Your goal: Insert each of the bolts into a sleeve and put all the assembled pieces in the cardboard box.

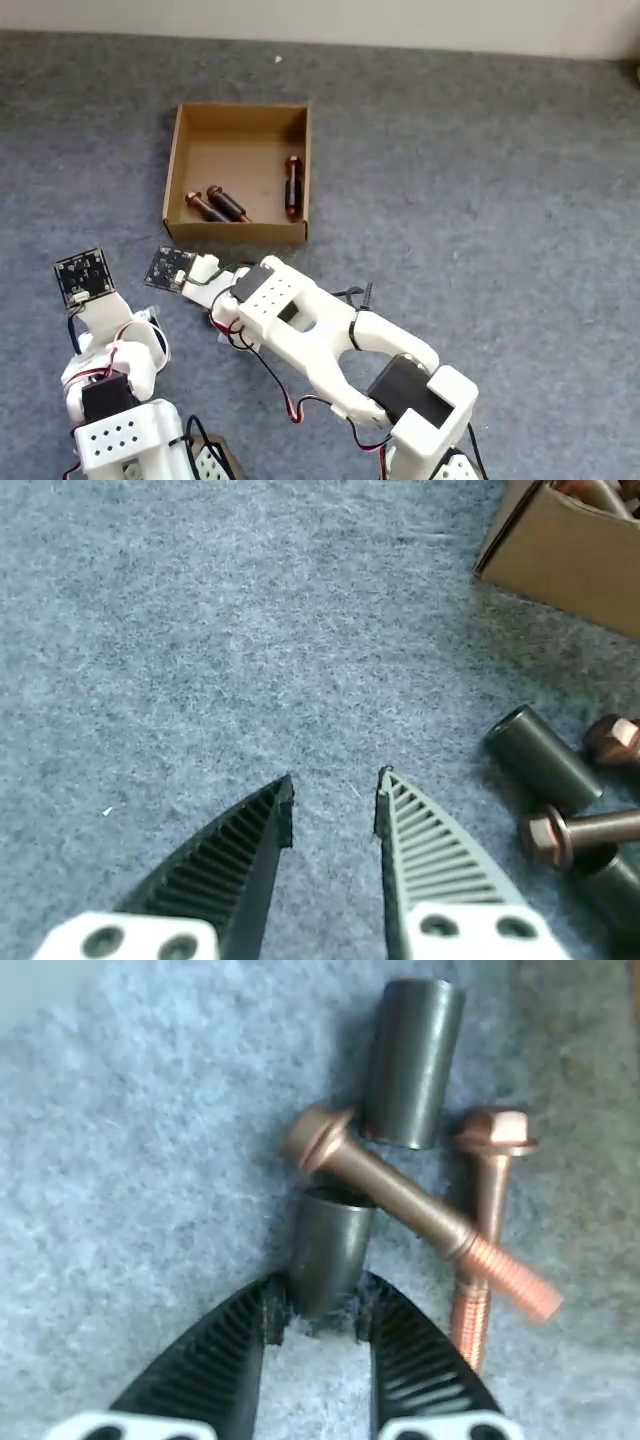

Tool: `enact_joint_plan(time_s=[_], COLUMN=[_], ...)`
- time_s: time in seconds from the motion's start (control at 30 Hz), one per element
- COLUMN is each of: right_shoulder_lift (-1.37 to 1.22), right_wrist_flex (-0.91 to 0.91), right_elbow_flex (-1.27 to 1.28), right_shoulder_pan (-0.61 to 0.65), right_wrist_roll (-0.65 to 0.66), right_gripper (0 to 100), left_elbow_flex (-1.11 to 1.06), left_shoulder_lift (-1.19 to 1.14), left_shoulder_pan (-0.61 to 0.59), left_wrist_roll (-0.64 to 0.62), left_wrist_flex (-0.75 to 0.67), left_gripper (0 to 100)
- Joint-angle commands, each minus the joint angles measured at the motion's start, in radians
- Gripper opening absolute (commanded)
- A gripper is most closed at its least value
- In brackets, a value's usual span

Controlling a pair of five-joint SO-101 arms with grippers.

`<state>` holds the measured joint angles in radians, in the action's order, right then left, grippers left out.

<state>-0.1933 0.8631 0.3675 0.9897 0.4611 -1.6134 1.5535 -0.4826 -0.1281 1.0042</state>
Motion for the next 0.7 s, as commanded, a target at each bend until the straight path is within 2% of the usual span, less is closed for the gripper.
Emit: enact_joint_plan(time_s=[0.0,0.13,0.27,0.5,0.67], right_shoulder_lift=[0.013,0.024,0.09,0.417,0.667], right_wrist_flex=[0.012,0.013,0.116,0.213,0.226], right_elbow_flex=[-0.028,-0.001,-0.002,0.082,0.282], right_shoulder_pan=[0.004,-0.012,-0.053,-0.142,-0.15], right_wrist_roll=[0.009,0.005,0.003,-0.084,-0.091], right_gripper=[3.7,0.1,0.6,0.6,0.6], left_elbow_flex=[0.027,0.025,0.025,0.025,0.03], left_shoulder_lift=[0.007,0.007,0.007,0.007,0.007], left_shoulder_pan=[-0.013,-0.013,-0.013,-0.012,0.064], left_wrist_roll=[0.012,0.012,0.012,0.008,0.008], left_wrist_flex=[-0.02,-0.02,-0.02,-0.02,-0.015], left_gripper=[16,16,16,16,16])
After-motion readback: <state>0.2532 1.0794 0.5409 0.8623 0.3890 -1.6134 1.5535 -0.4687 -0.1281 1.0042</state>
